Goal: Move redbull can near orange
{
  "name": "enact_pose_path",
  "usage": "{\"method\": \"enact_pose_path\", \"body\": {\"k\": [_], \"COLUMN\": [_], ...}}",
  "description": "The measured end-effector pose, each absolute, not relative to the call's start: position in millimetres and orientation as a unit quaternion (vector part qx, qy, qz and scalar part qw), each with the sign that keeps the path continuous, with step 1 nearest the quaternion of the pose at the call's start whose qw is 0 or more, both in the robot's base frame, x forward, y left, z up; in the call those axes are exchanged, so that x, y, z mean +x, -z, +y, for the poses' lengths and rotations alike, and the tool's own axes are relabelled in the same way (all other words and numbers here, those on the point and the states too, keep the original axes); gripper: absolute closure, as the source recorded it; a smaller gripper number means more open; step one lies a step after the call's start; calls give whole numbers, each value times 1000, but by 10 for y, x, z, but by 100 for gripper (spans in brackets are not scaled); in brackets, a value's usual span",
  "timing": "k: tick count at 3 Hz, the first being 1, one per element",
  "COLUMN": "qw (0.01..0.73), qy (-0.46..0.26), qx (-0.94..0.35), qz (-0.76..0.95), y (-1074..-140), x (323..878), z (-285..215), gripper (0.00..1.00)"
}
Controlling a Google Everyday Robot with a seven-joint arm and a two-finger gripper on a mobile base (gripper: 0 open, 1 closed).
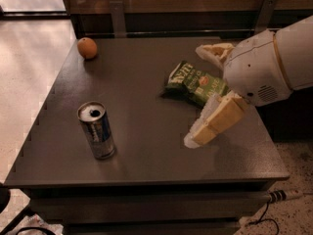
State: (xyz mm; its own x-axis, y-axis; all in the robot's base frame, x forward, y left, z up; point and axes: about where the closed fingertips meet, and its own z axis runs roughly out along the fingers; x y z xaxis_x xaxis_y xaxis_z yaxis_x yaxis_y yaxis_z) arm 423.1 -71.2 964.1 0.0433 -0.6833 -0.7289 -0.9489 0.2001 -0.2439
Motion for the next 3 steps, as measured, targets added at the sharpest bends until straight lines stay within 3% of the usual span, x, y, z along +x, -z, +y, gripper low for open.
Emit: {"method": "enact_pose_path", "body": {"k": [2, 3], "qw": [413, 413], "qy": [-276, -276], "qx": [-594, -594], "qz": [633, 633], "y": [-9298, -9299], "x": [4441, 4441], "z": [105, 106], "gripper": [0, 0]}}
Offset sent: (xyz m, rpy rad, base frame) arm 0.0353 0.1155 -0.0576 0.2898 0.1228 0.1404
